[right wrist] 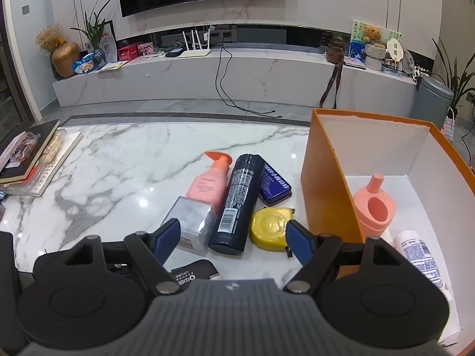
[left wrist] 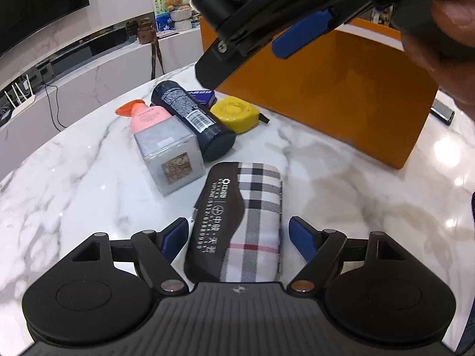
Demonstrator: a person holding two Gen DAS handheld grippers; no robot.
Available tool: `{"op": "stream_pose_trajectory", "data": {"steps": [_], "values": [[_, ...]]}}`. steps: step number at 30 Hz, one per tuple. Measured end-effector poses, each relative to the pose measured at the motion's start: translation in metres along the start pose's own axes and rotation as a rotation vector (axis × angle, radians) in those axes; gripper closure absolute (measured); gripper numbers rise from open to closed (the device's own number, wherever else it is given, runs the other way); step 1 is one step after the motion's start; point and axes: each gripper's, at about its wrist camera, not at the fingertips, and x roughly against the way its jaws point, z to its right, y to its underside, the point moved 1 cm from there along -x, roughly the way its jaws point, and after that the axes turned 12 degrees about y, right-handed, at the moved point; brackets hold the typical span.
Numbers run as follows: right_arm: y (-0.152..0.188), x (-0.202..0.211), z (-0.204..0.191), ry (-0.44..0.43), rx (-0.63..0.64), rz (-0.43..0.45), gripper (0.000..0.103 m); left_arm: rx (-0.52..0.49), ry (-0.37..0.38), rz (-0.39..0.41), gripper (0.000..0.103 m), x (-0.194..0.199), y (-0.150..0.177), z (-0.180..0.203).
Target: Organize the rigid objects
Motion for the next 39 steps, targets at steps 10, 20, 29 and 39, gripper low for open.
{"op": "stream_pose_trajectory", "data": {"steps": [10, 20, 29, 39], "values": [[0.005, -0.004, -0.004, -0.018, 0.029, -0.005, 0.024, -0.002, 0.023, -0.009, 0.026, -0.001, -0.005, 0.000], [0.013, -0.017, -0.006, -0.003, 0.061, -0.022, 0.024, 0.012, 0.019, -0.020, 0.027, 0.008, 0.003, -0.005], [0.026, -0.034, -0.017, 0.045, 0.116, -0.023, 0.024, 0.053, -0.026, -0.018, 0.027, 0.033, 0.022, -0.030], [0.032, -0.050, -0.027, 0.137, 0.091, 0.049, 0.024, 0.098, -0.050, 0.005, 0.027, 0.052, 0.037, -0.055]]}}
